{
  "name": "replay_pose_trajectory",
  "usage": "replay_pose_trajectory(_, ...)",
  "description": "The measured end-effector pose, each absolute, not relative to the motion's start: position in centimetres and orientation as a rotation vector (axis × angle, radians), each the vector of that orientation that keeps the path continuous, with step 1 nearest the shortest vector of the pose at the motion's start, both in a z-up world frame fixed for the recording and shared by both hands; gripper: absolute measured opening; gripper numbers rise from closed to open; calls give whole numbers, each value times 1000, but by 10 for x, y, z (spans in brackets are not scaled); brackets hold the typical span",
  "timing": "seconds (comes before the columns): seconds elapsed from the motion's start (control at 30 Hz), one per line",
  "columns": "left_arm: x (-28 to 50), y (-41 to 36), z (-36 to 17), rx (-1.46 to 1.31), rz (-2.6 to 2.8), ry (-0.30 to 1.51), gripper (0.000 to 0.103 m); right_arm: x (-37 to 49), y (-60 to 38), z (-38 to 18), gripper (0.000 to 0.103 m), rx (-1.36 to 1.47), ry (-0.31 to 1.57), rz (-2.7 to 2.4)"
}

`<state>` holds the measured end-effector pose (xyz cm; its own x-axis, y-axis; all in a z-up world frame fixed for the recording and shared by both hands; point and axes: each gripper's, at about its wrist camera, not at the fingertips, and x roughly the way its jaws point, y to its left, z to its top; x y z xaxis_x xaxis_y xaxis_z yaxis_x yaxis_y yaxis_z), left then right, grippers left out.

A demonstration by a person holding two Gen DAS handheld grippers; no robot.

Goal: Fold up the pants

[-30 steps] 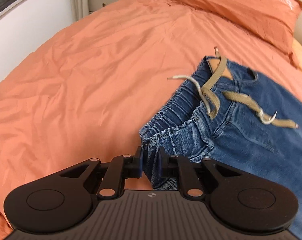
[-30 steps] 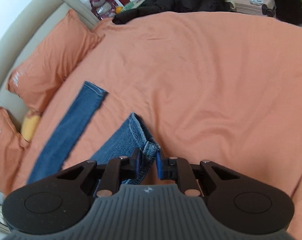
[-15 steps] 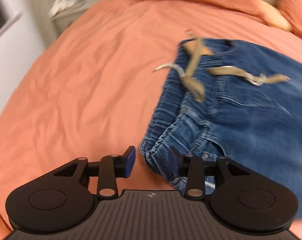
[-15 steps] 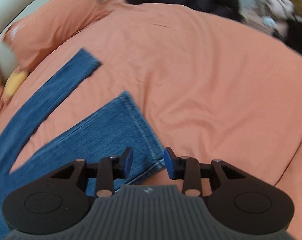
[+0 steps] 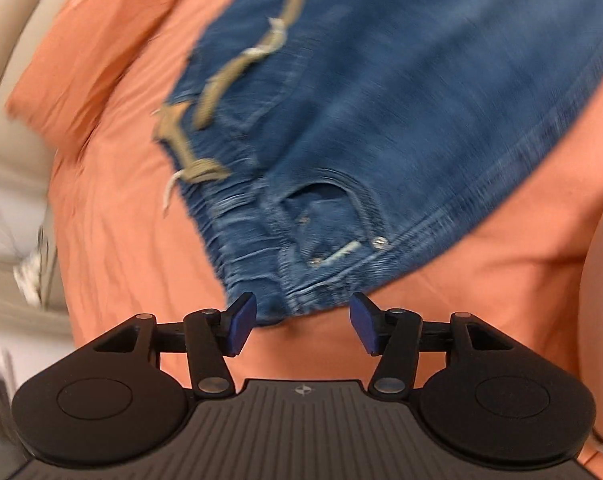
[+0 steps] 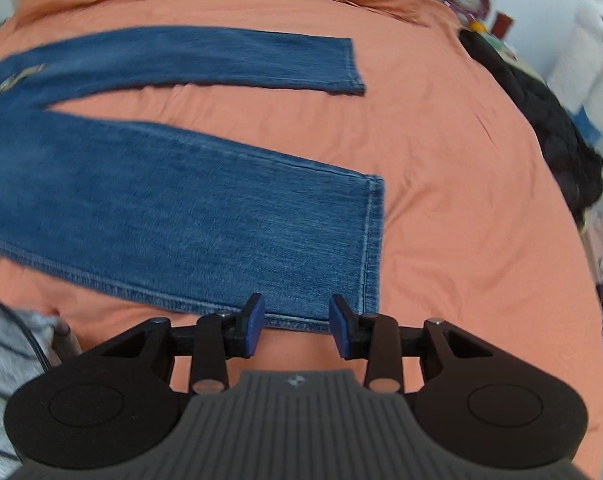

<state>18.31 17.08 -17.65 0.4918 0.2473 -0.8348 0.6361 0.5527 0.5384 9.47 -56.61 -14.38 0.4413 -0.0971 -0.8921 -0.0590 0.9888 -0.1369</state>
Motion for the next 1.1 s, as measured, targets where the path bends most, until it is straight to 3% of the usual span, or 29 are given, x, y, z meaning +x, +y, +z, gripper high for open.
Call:
replay_pose_trajectory(0.2, 189, 158, -211, 1098, -330, 1093, 63, 88, -539, -161, 34, -403, 1181, 81)
replay_pose_trajectory(0.33, 192, 151, -216, 1081, -291, 1100, 36, 88, -523, -174, 38, -543, 1195, 152)
replay_pose_trajectory(0.43, 190, 153, -203, 1002, -241, 1064, 26, 93, -515, -185, 39, -615, 1189, 176)
replay_pose_trajectory(0.6, 191, 164, -158, 736, -124, 948, 21, 99, -510, -199, 39, -699, 1178, 194)
replay_pose_trajectory(0.67, 195, 167, -141, 642, -92, 912, 11, 99, -507, -206, 38, -739, 1175, 204)
replay_pose_trajectory(0.73, 193, 165, -127, 576, -60, 888, 10, 99, -508, -212, 29, -757, 1177, 209)
replay_pose_trajectory(0.77, 196, 166, -122, 561, -50, 879, 10, 98, -508, -214, 17, -758, 1170, 201)
replay_pose_trajectory(0.83, 200, 164, -114, 550, -28, 861, 10, 98, -512, -210, 13, -726, 1139, 182)
replay_pose_trajectory(0.9, 206, 163, -109, 530, -6, 844, 9, 99, -516, -201, 0, -699, 1108, 141)
replay_pose_trajectory(1.1, 234, 161, -81, 464, 42, 817, 9, 126, -526, -150, 0, -643, 985, 65)
